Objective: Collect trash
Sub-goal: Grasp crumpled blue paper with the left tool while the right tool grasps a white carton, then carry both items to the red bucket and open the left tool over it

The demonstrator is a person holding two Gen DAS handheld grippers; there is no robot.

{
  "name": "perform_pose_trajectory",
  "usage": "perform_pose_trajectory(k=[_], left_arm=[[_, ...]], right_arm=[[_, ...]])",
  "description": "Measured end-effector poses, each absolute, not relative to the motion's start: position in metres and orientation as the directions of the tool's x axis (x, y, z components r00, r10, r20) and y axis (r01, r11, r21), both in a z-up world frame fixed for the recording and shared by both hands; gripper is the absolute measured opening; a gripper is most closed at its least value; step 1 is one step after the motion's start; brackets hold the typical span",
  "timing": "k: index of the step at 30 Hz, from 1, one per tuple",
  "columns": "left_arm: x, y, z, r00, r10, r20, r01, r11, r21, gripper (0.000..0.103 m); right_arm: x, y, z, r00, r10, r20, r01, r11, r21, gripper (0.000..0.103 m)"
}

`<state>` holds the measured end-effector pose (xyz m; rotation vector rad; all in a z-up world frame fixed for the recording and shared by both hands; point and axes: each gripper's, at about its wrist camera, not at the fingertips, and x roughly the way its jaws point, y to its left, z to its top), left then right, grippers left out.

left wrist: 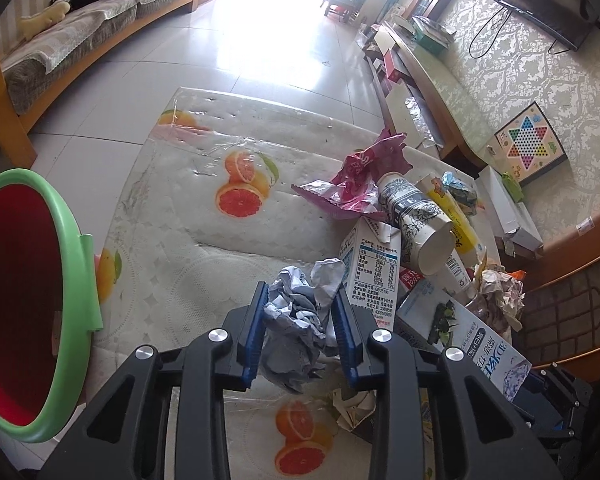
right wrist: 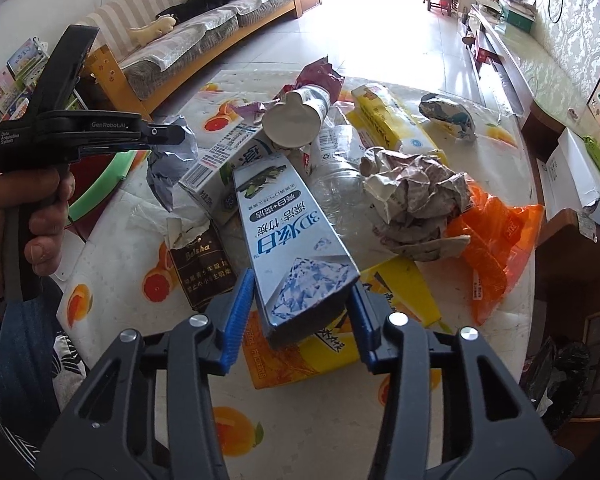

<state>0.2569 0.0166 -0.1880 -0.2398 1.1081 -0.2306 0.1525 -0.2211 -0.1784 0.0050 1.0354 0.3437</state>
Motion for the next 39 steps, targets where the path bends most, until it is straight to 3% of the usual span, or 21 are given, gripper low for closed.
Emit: perform_pose_trajectory(k=[28, 39], left_arm=[[0.160, 0.064, -0.066, 0.633, -0.280, -0.721, 0.116, 0.956, -0.270, 0.029], [0.136, 0.091, -0.051, 0.670, -0.254, -0.697, 0.092, 0.961, -0.262, 0.029]], right_arm=[[0.118, -0.178, -0.058, 0.684, 0.278, -0.675, -0.299, 0.950, 0.088, 0.043], [0.113, -0.148, -0.042, 0.696, 0.292, -0.656, -0.333, 0.941, 0.066, 0.043]])
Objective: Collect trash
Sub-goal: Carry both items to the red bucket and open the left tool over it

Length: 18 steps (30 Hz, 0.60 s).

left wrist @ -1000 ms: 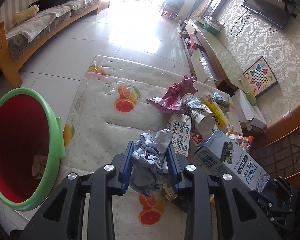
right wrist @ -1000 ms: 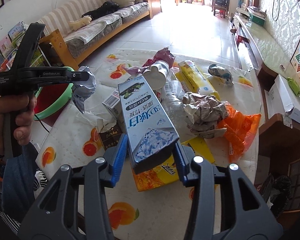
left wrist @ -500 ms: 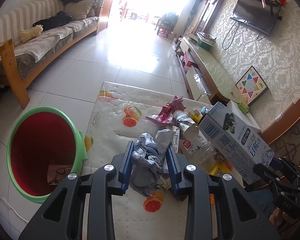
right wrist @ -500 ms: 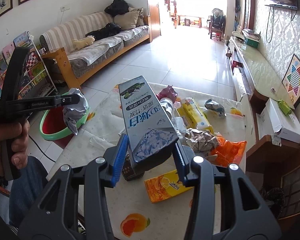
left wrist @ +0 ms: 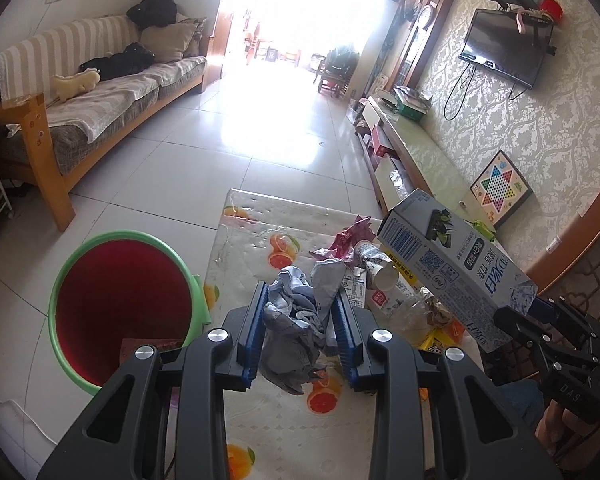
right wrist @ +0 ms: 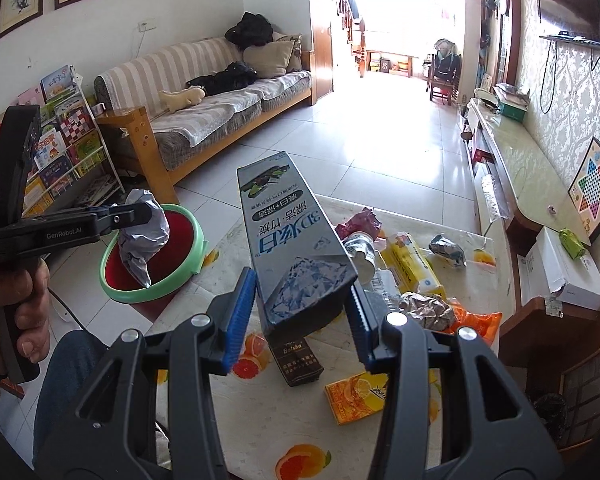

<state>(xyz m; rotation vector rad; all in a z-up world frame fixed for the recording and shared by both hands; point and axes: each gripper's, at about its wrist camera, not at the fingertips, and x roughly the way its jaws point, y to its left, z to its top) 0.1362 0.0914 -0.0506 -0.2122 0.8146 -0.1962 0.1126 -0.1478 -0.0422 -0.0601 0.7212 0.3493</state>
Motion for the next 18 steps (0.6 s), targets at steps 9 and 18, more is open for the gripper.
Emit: perform_pose_trajectory(k=[9, 18], left_arm=[[0.132, 0.146, -0.043, 0.705, -0.188, -0.684, 0.003, 0.965, -0.261, 0.030], [0.144, 0.217, -0.063, 0.695, -0.093, -0.713, -0.119, 0.963, -0.242, 0.030]], right_arm=[[0.122, -0.104, -0.033, 0.687, 0.339, -0.643, -0.396, 0.916, 0.059, 0.043], [0.133, -0.044, -0.028, 0.655, 0.413, -0.633, -0.484, 0.873, 0.069, 0.043]])
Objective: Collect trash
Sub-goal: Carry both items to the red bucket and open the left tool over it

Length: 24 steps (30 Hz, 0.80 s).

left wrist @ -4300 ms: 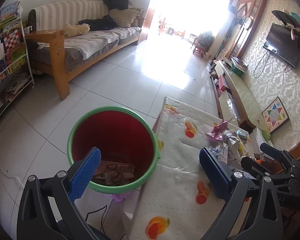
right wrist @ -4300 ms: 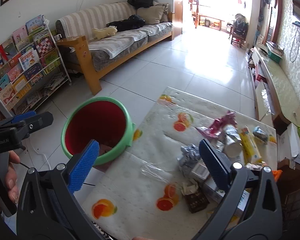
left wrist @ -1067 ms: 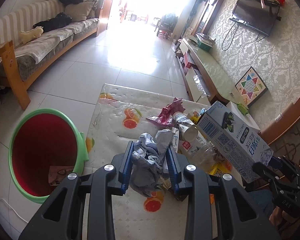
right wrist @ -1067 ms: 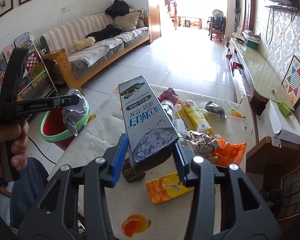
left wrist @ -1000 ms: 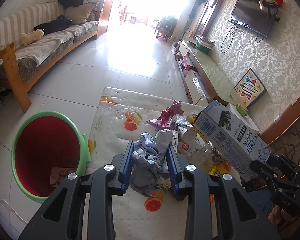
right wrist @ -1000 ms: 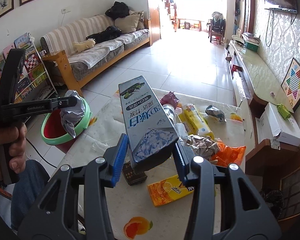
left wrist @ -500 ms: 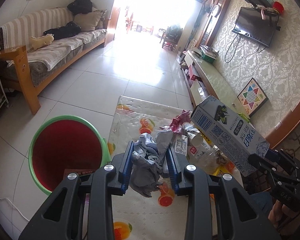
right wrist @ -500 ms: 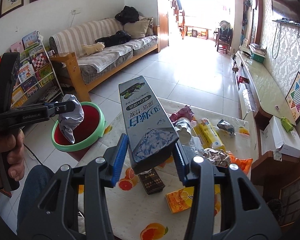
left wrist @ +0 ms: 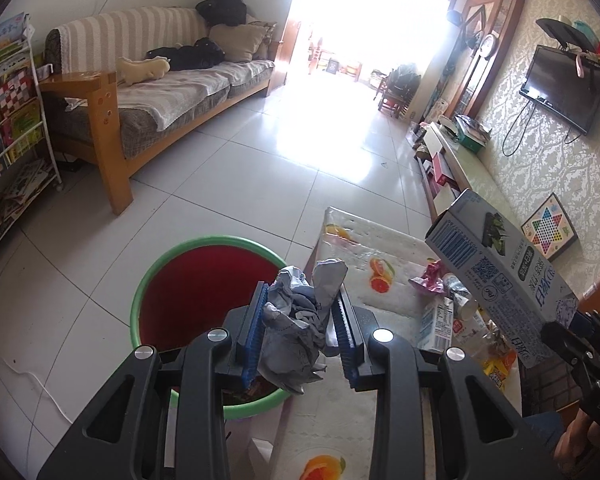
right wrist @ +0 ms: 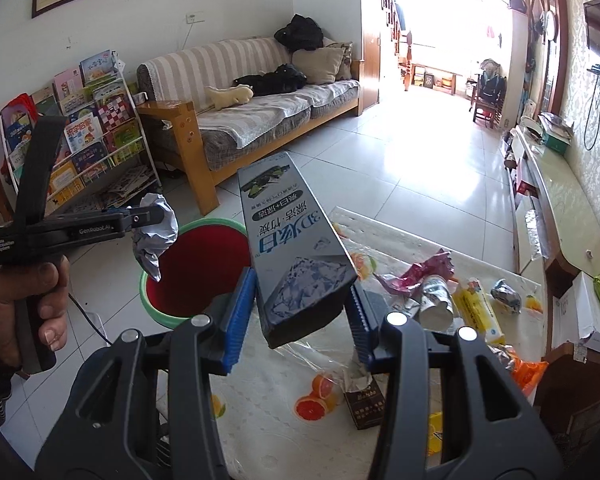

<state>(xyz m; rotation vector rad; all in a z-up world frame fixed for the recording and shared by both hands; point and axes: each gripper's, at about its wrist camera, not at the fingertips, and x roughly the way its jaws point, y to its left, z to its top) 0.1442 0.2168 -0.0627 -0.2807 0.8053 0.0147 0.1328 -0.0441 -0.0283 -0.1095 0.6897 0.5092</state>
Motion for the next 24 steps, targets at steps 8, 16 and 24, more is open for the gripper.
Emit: perform_pose_trajectory(k=[8, 16, 24], left_arm=[[0.161, 0.254, -0.085, 0.671, -0.056, -0.740, -0.183, 0.954, -0.239, 0.030], [0.174, 0.266, -0.095, 0.647, -0.042, -0.761, -0.208, 0.951, -0.229, 0.038], [0.178, 0.280, -0.097, 0.651, -0.012, -0.759, -0.251, 0.940, -0.231, 0.076]], right_arm=[[0.149, -0.001, -0.038, 0.613, 0.453, -0.648, -0.534, 0.841, 0.083, 0.043], [0.164, 0.033, -0.051, 0.571, 0.487, -0.661, -0.564, 0.818, 0.115, 0.043], [0.170, 0.051, -0.058, 0.551, 0.495, -0.671, -0.575, 0.809, 0.124, 0.043]])
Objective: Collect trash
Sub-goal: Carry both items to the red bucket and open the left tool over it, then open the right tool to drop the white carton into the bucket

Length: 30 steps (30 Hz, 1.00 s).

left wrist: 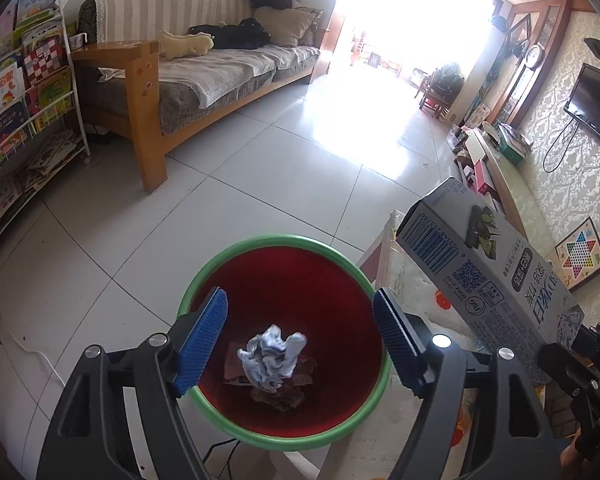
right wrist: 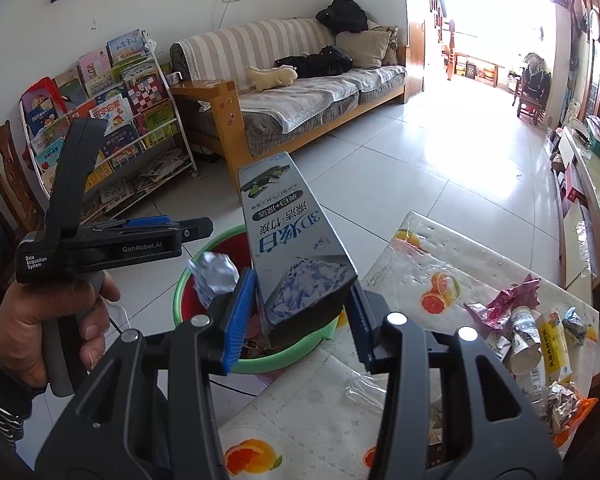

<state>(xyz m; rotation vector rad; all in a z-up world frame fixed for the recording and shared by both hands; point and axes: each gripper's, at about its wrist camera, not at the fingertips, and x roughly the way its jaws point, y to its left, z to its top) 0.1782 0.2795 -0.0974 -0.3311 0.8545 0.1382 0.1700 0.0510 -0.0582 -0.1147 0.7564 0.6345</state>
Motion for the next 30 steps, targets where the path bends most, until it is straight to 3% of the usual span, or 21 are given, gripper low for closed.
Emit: perform_pose_trajectory(k=[5, 18, 21, 23, 26, 30], left_arm=[[0.170, 0.288, -0.093, 0.666, 0.046, -0.744, -0.292, 0.935, -0.203, 0.095], [0.139, 0.328, -0.084, 0.692, 0.115, -0.712, -0.393, 0.888, -0.239, 0.095], [0.134, 0.334, -0.081, 0.697, 0.127, -0.705, -0.405, 0.882, -0.241, 0.095], [0.131, 0.337, -0.082, 0.699, 0.131, -0.703, -0.410, 0.878, -0.245, 0.095], [0.131, 0.339, -0.083, 0.699, 0.128, -0.704, -0.415, 0.874, -0.253, 0.095], [0.132, 0.334, -0.085, 0.698, 0.114, -0.707, -0.404, 0.878, -0.256, 0.095]], right_arm=[[0.176, 0.057, -0.060, 0.546, 0.491, -0.679, -0.581, 0.806, 0.116, 0.043], [0.187, 0.095, -0.083, 0.495, 0.495, -0.714, -0.618, 0.778, 0.110, 0.045], [0.187, 0.106, -0.084, 0.500, 0.482, -0.720, -0.622, 0.778, 0.088, 0.055], [0.185, 0.108, -0.082, 0.516, 0.479, -0.711, -0.620, 0.781, 0.076, 0.069], [0.184, 0.108, -0.076, 0.532, 0.478, -0.699, -0.617, 0.784, 0.066, 0.081], [0.184, 0.103, -0.071, 0.546, 0.464, -0.698, -0.603, 0.796, 0.058, 0.090]])
